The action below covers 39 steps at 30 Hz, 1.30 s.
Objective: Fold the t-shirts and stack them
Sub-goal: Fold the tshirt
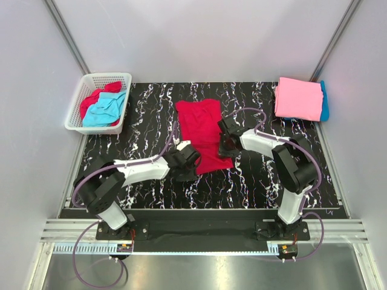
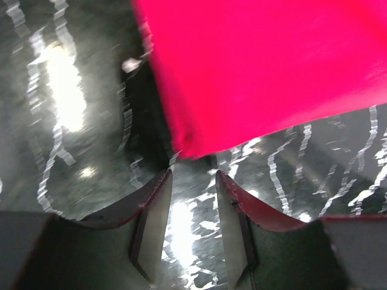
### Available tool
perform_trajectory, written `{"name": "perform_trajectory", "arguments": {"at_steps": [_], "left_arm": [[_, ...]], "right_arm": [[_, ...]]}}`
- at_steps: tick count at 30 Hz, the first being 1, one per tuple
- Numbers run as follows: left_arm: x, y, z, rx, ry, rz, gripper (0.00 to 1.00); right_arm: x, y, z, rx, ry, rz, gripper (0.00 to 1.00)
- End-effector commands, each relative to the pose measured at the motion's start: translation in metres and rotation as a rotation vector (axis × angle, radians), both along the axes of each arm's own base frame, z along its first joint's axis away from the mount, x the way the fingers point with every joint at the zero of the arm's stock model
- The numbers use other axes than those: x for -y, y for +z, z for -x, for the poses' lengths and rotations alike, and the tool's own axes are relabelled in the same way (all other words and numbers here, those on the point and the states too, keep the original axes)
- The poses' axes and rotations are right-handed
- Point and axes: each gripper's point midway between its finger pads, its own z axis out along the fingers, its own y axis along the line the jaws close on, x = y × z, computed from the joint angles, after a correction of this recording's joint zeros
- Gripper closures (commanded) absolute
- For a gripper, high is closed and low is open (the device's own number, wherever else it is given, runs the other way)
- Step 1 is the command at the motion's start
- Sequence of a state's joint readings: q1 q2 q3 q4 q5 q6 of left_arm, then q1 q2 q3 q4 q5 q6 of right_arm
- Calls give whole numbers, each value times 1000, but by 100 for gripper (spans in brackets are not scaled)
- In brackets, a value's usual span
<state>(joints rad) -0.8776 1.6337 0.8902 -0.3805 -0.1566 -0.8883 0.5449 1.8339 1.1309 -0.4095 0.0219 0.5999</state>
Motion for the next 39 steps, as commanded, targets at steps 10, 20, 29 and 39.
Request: {"name": "perform_trajectory", "arguments": {"at_steps": [10, 20, 29, 39], "left_arm": [[-80, -32, 56, -152, 52, -243, 57], [-34, 22, 12, 51, 29, -61, 56], [13, 39, -32, 193, 20, 73, 55], [44, 41, -73, 246, 58, 76, 56]], "right_arm": [[26, -15, -8, -24, -58, 117, 87], [19, -13, 3, -56, -44, 66, 89], [16, -18, 6, -72, -34, 52, 91], [16, -18, 8, -69, -24, 50, 92]]}}
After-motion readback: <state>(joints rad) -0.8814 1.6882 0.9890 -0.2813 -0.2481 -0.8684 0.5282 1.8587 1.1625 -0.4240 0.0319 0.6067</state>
